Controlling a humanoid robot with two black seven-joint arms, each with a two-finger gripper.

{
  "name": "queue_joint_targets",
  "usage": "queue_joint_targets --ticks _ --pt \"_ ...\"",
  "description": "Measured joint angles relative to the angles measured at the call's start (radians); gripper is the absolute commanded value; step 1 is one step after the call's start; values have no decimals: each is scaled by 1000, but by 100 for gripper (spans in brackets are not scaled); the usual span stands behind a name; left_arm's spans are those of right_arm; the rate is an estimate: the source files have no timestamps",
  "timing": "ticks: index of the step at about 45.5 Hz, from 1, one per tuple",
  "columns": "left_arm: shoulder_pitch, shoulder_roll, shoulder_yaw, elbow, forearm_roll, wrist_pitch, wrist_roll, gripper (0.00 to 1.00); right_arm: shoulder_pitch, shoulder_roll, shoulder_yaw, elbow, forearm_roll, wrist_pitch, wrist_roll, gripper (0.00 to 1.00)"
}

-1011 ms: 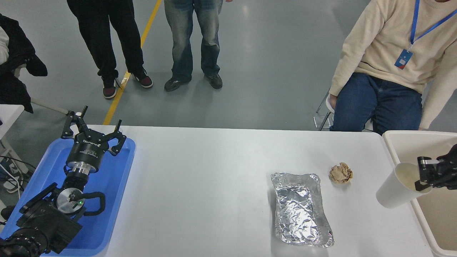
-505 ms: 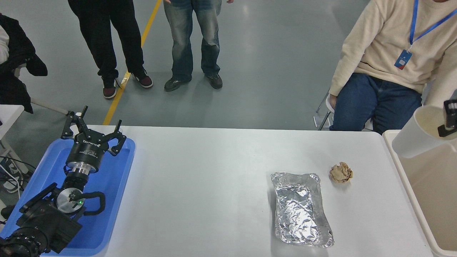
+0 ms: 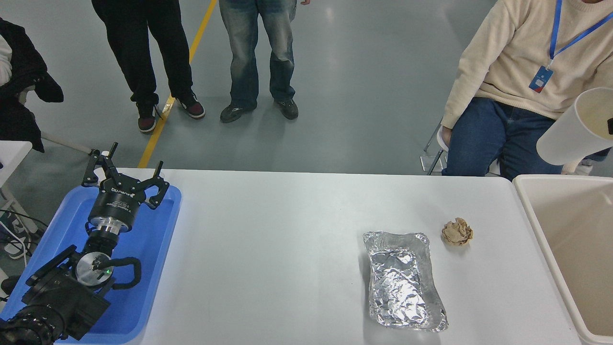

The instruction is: Pick up paper cup place in dustbin

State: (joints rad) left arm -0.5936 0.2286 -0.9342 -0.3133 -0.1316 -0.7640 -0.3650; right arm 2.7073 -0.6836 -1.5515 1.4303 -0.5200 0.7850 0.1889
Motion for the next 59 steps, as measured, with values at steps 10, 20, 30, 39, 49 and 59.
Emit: queue_joint_targets --ticks 10,20,30,39,49,59 --pt "0 0 0 0 0 0 0 100 -50 -25 -21 -44 -8 0 -1 0" --pt "0 -1 0 0 0 0 0 100 -196 -147 -68 -152 -4 0 -2 0" --pt "0 0 0 0 0 0 0 100 -410 -264 -63 -281 -1 -23 -4 0" --pt "0 0 0 0 0 0 0 100 -676 -345 107 -431 22 -60 -7 0" --pt "0 0 0 0 0 0 -1 100 -1054 -378 429 -582 33 -173 -13 0" --pt "0 0 0 0 0 0 -1 100 -1383 -339 698 -715 37 -338 -26 0"
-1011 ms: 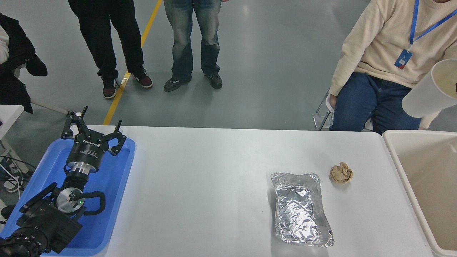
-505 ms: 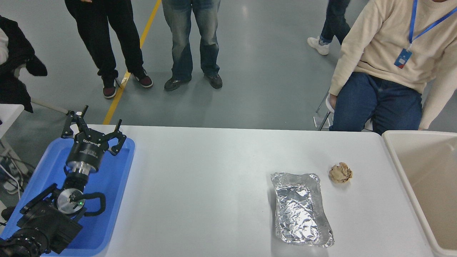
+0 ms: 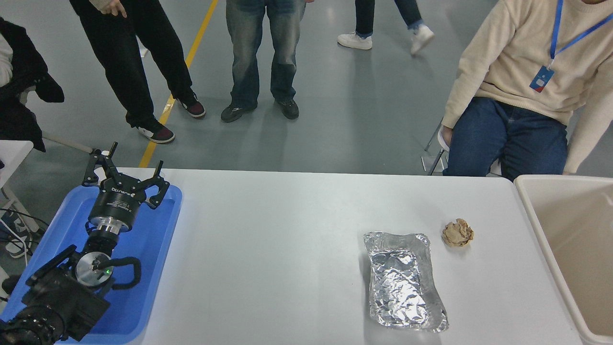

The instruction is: Pick up paper cup place in dustbin

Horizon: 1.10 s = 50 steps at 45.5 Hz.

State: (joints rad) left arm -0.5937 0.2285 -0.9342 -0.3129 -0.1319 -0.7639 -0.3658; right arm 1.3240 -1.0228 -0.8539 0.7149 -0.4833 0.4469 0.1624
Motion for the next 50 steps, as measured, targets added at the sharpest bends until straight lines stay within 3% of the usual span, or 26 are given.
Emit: queue_joint_targets --ticks 9,30,50 --pt "0 0 0 0 0 0 0 100 -218 76 142 -138 3 -143 -15 0" --pt "0 0 0 0 0 0 0 100 -541 284 294 -429 175 -354 -207 0" --pt "0 0 0 0 0 0 0 100 -622 452 302 -530 214 -461 -297 0"
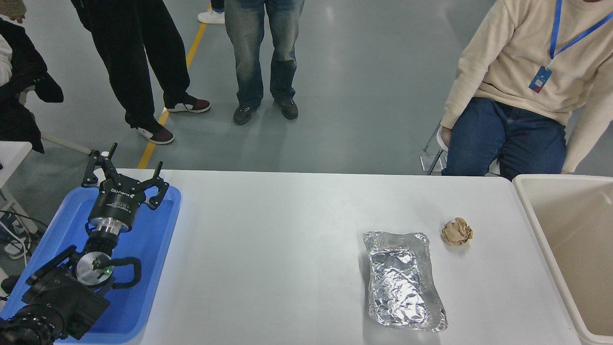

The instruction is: Pick up paper cup place in dustbin

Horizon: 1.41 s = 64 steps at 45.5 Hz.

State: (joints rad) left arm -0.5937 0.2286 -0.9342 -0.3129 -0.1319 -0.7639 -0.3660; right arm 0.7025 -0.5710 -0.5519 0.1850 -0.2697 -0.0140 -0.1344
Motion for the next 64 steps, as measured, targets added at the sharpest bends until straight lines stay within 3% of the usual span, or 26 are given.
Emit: queue_joint_targets --ticks 6,9,21,25,33,54,64 --pt "0 0 0 0 0 0 1 100 -7 24 1 -11 2 -22 -25 56" --pt "0 0 0 0 0 0 1 100 -9 30 1 -14 3 -44 -33 72" --pt "0 0 0 0 0 0 1 100 -12 41 7 -20 8 -130 -47 82" --pt "0 0 0 0 0 0 0 100 -6 42 10 -18 9 -144 -49 92" --pt "0 0 0 0 0 0 0 100 13 43 13 -1 11 -156 -51 96" --pt "0 0 0 0 0 0 1 100 150 -125 2 353 -1 -151 -51 100" --pt "0 0 0 0 0 0 1 100 217 -199 -16 563 -4 -66 -50 100"
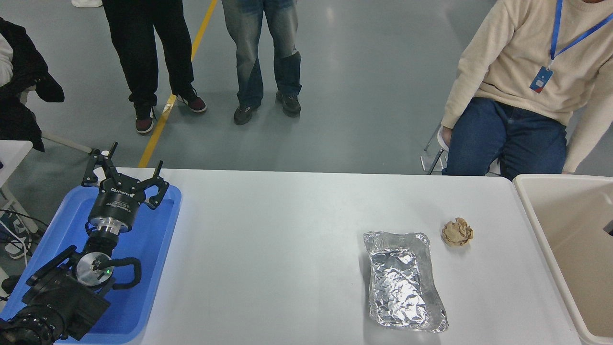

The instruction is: Pick up paper cup place in dustbin

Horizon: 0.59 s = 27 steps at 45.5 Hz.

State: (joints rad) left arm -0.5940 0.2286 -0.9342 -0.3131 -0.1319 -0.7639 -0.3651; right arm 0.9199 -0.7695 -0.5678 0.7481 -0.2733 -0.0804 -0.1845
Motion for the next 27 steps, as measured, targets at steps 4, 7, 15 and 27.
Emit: queue_joint_targets --ticks 4,7,15,27 --pt "-1 0 0 0 0 0 0 100 33 -14 -23 61 0 55 0 100" --pt "-1 -1 0 0 0 0 0 100 71 -23 -51 108 -1 100 0 100" --pt "-1 -1 0 0 0 0 0 100 255 -33 -199 240 0 237 1 100" --pt "-1 -1 0 0 0 0 0 100 606 -25 -415 408 1 497 0 100"
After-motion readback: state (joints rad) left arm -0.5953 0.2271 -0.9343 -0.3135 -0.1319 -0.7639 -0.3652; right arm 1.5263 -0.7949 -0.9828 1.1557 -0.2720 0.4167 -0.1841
